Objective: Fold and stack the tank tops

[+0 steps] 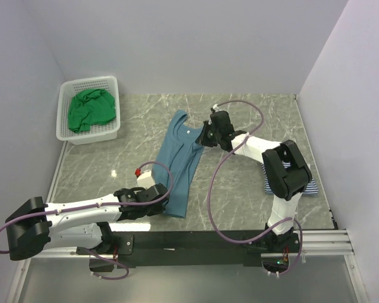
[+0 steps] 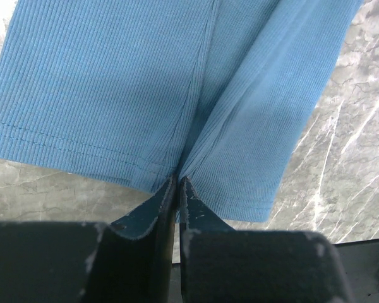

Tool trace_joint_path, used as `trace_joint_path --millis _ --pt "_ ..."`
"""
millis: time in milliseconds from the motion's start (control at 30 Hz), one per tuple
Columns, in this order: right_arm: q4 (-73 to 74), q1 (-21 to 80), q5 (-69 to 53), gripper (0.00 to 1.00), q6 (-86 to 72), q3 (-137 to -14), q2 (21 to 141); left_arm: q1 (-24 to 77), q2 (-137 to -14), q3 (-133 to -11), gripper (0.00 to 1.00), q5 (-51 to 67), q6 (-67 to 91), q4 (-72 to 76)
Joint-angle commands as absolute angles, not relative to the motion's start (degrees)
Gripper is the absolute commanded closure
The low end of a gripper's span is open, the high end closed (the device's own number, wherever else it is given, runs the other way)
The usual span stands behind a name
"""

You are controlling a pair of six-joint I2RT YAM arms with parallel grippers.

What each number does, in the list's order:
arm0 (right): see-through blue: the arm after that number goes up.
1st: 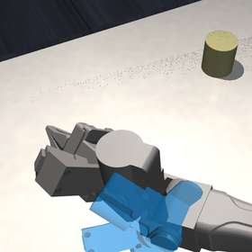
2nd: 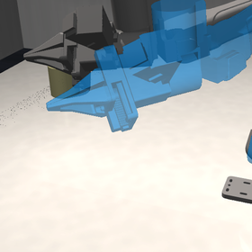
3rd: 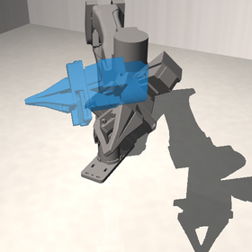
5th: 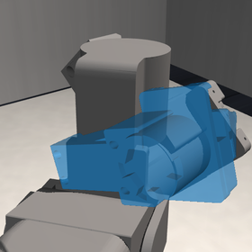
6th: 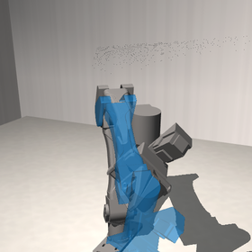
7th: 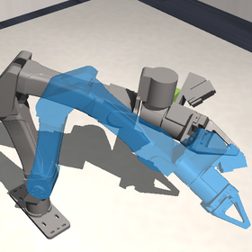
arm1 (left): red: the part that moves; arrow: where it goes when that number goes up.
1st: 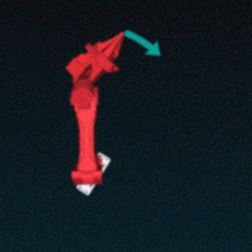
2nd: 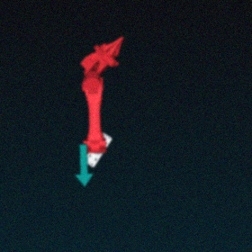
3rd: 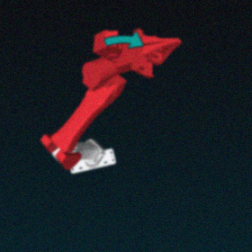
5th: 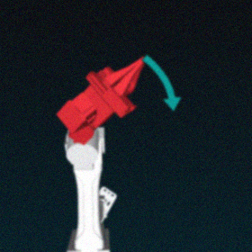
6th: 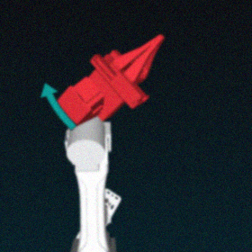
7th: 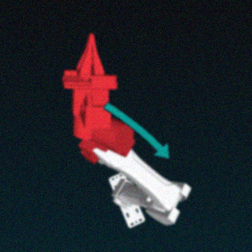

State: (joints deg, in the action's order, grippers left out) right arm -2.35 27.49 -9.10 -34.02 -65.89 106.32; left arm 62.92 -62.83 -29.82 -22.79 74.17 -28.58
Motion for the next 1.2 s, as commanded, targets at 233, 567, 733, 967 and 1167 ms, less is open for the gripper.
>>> trace_joint_path --millis 233,567,733,967,1167 --pt "-0.4 29.0 -9.2 1.00 -31.4 -75.9 112.1 62.8 -62.0 -29.7 0.89 -24.2 73.8 -30.2" --pt "6.7 31.9 -6.4 1.00 -28.1 -85.0 119.7 62.8 -62.4 -30.3 0.91 -24.7 73.7 -31.0" --pt "9.7 32.9 -4.3 1.00 -26.0 -88.9 123.3 62.8 -62.7 -30.5 0.92 -24.9 73.5 -31.5" --pt "12.0 33.5 -0.7 0.96 -24.3 -91.0 124.5 62.8 -62.8 -31.2 0.90 -24.6 72.6 -31.7" --pt "11.0 33.4 -0.2 0.71 -22.9 -90.0 121.0 62.7 -62.3 -32.6 0.83 -24.6 71.0 -32.4"
